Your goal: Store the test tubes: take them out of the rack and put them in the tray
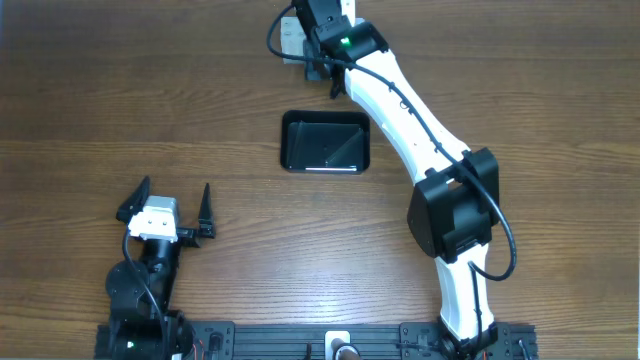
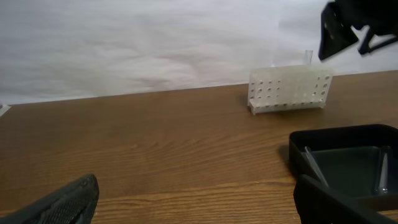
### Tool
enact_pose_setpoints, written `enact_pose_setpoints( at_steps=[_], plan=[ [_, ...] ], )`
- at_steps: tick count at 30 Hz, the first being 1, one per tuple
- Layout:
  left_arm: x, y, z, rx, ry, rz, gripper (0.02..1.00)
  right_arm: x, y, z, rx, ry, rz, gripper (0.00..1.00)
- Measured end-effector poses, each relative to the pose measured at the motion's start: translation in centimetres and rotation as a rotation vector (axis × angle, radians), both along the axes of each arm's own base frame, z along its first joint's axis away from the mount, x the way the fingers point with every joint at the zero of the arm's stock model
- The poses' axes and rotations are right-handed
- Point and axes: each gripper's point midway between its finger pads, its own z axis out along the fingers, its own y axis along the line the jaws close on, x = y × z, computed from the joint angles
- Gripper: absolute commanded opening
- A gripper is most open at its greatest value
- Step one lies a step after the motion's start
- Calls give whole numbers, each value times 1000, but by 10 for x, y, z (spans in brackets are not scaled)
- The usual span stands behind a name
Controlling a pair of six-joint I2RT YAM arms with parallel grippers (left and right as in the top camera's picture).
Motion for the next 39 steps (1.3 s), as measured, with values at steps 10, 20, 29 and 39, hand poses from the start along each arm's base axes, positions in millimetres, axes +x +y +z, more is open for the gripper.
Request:
enact_pose_setpoints(
  at_steps=[10, 20, 29, 39],
  plan=[
    [0, 0, 0, 0, 0, 1, 1000, 62, -38, 29, -2, -227, -66, 700],
    [0, 0, 0, 0, 0, 0, 1000, 87, -33, -14, -18, -233, -34, 695],
    [0, 0, 0, 0, 0, 1, 1000, 95, -19, -11, 14, -284, -14, 691],
    [0, 0, 0, 0, 0, 1, 1000, 104, -15, -23, 23, -305, -14, 689]
  ],
)
